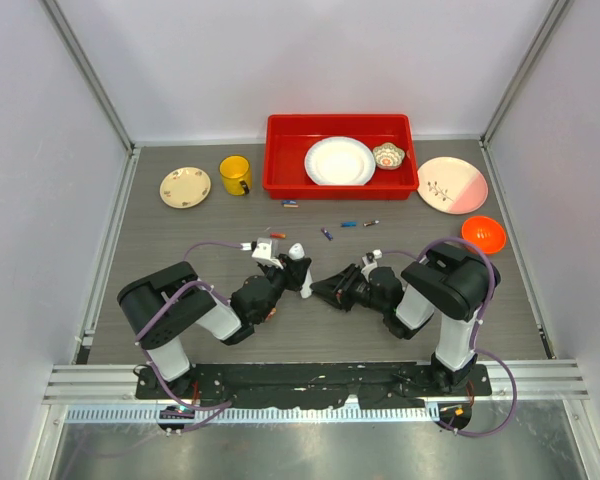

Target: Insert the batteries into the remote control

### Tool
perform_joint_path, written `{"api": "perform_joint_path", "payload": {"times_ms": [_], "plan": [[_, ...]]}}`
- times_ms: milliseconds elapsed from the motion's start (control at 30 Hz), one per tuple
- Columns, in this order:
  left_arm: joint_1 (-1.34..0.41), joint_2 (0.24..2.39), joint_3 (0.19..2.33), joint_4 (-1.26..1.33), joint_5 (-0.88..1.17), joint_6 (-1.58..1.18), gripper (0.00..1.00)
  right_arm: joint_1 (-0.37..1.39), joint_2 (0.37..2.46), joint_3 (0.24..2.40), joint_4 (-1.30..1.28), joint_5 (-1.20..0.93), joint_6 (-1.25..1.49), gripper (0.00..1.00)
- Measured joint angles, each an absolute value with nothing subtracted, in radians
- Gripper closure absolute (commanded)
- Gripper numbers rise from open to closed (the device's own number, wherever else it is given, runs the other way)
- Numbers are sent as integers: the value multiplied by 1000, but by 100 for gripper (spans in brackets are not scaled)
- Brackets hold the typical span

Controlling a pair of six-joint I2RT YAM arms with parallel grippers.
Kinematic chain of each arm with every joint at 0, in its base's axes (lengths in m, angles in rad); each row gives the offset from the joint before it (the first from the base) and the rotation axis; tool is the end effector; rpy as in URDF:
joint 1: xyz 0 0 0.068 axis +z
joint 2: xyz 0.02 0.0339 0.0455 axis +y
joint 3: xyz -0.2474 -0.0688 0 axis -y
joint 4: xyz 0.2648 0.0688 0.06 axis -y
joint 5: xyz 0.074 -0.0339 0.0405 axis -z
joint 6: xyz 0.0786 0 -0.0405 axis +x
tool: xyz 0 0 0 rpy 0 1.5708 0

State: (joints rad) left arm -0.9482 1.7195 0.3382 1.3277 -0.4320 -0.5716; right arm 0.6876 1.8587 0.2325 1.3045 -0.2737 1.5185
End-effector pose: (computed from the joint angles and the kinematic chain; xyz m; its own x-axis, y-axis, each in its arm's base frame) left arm 0.2079 -0.2332 0.1016 -0.2935 -0.4336 -0.8520 0.3985 0.7546 -0.5213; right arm 0.2010 0.1925 0.0357 -0.8209 0.5700 0.0358 0.2017 0.2308 0.9519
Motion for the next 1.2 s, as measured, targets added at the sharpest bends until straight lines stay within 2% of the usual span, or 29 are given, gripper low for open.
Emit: {"api": "perform_joint_path", "payload": {"times_ms": [200,367,1200], "plan": [[-948,1720,338,1328,-437,-571,100,689,1860,234,1302,-271,1519,87],[-948,1720,338,1329,-443,-570,100,690,1860,237,1294,-270,1518,91],[-953,1720,338,1334,-445,-544,100,692,1837,237,1259,-270,1496,93]]}}
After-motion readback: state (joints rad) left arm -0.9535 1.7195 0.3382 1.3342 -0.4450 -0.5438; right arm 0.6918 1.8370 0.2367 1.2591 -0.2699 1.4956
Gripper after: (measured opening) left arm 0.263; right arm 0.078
